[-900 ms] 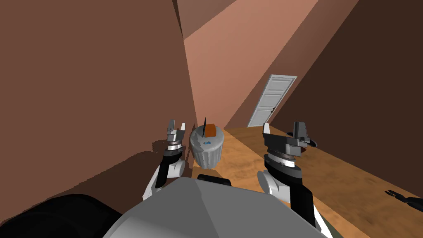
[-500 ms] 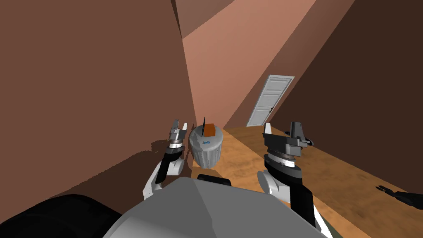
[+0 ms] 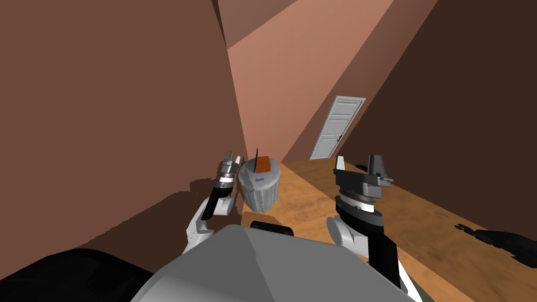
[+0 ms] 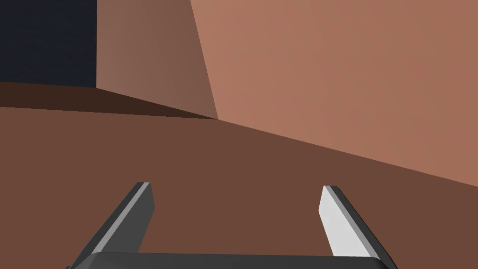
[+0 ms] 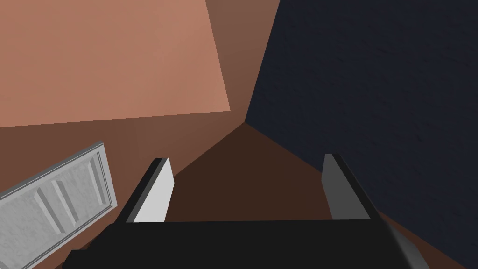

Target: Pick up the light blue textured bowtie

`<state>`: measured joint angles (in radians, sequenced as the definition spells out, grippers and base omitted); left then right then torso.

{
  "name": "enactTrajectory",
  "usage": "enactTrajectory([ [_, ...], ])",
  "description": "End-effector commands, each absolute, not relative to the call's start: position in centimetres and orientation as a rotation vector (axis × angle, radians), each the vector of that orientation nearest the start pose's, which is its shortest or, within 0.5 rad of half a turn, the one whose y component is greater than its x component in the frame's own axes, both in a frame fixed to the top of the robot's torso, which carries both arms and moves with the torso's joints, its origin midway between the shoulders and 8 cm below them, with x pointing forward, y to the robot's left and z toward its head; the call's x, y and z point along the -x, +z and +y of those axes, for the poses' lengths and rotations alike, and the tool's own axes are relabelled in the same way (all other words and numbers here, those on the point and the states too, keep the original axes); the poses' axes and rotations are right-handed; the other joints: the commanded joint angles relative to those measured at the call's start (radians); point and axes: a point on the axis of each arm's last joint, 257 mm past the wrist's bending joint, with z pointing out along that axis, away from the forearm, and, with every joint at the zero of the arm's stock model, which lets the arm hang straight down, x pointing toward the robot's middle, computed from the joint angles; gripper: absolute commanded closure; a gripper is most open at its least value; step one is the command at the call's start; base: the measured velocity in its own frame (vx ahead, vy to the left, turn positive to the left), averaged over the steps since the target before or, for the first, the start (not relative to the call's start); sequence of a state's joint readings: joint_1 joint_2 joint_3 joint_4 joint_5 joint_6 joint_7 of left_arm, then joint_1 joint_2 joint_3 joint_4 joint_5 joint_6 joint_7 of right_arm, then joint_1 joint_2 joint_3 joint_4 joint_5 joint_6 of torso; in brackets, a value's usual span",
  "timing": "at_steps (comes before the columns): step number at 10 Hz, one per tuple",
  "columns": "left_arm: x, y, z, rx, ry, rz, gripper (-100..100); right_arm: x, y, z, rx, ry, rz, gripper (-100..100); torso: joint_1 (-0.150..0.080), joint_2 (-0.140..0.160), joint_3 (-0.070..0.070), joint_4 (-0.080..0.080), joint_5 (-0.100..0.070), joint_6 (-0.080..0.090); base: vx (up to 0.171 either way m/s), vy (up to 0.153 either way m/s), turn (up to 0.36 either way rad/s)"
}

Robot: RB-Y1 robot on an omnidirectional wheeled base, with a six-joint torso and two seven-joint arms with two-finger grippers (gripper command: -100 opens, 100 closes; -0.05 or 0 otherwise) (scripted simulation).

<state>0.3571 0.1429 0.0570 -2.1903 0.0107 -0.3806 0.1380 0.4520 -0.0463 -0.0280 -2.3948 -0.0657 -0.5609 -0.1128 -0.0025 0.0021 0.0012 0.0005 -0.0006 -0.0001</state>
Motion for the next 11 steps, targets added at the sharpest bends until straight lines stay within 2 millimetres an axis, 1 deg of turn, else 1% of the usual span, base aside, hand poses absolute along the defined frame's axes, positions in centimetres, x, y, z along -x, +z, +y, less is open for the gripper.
enactTrajectory([
  [1, -40.5, 0.2, 28.8, 0.722, -1.383, 0.762, -100, -30.5, 9.9, -27.6, -0.513, 1.492, 0.436, 0, 0.0, 0.0, 0.0, 0.0, 0.0, 0.0, -0.019, -0.041, -0.045],
  [2, -41.7, -0.5, 29.3, 0.752, -1.38, 0.778, -100, -30.5, 9.9, -27.6, -0.513, 1.492, 0.436, 0, 0.0, -0.001, 0.0, 0.0, 0.0, 0.0, -0.026, -0.047, -0.085],
  [3, -41.8, -0.8, 29.4, 0.762, -1.376, 0.785, -100, -30.5, 9.9, -27.6, -0.513, 1.492, 0.436, 0, 0.0, -0.001, -0.001, 0.0, 0.0, 0.0, -0.021, -0.037, -0.034],
  [4, -43.0, -1.7, 29.9, 0.799, -1.37, 0.804, -100, -30.5, 9.9, -27.6, -0.513, 1.492, 0.436, 0, 0.0, -0.001, 0.0, 0.0, 0.0, 0.0, -0.02, -0.041, -0.053],
  [5, -43.1, -1.8, 29.9, 0.806, -1.367, 0.808, -100, -30.5, 9.9, -27.6, -0.513, 1.492, 0.436, 0, 0.0, -0.001, -0.001, 0.0, 0.0, 0.0, -0.016, -0.027, -0.032],
  [6, -44.5, -3.0, 30.5, 0.853, -1.357, 0.831, -100, -30.5, 9.9, -27.6, -0.513, 1.492, 0.436, 0, 0.001, -0.001, -0.001, 0.0, 0.0, 0.0, -0.021, -0.034, -0.075],
  [7, -45.5, -3.5, 31.0, 0.884, -1.356, 0.84, -100, -30.5, 9.9, -27.6, -0.513, 1.492, 0.436, 0, 0.001, -0.001, -0.001, 0.0, 0.0, 0.0, -0.019, -0.06, -0.106],
  [8, -45.9, -4.3, 31.2, 0.908, -1.344, 0.856, -100, -30.5, 9.9, -27.6, -0.513, 1.492, 0.436, 0, -0.001, -0.001, -0.001, 0.0, 0.0, 0.0, -0.01, -0.042, -0.031],
  [9, -47.1, -5.5, 31.9, 0.956, -1.335, 0.874, -100, -30.5, 9.9, -27.6, -0.513, 1.492, 0.436, 0, 0.0, -0.001, -0.001, 0.0, 0.0, 0.0, -0.007, -0.039, -0.073],
  [10, -47.2, -5.8, 31.9, 0.966, -1.33, 0.88, -100, -30.5, 9.9, -27.6, -0.513, 1.492, 0.436, 0, 0.0, -0.002, -0.001, 0.0, 0.0, 0.0, -0.007, -0.031, -0.038],
  [11, -48.4, -7.1, 32.6, 1.016, -1.319, 0.898, -100, -30.5, 9.9, -27.6, -0.513, 1.492, 0.436, 0, 0.001, -0.002, -0.001, 0.0, 0.0, 0.0, -0.012, -0.041, -0.075],
])
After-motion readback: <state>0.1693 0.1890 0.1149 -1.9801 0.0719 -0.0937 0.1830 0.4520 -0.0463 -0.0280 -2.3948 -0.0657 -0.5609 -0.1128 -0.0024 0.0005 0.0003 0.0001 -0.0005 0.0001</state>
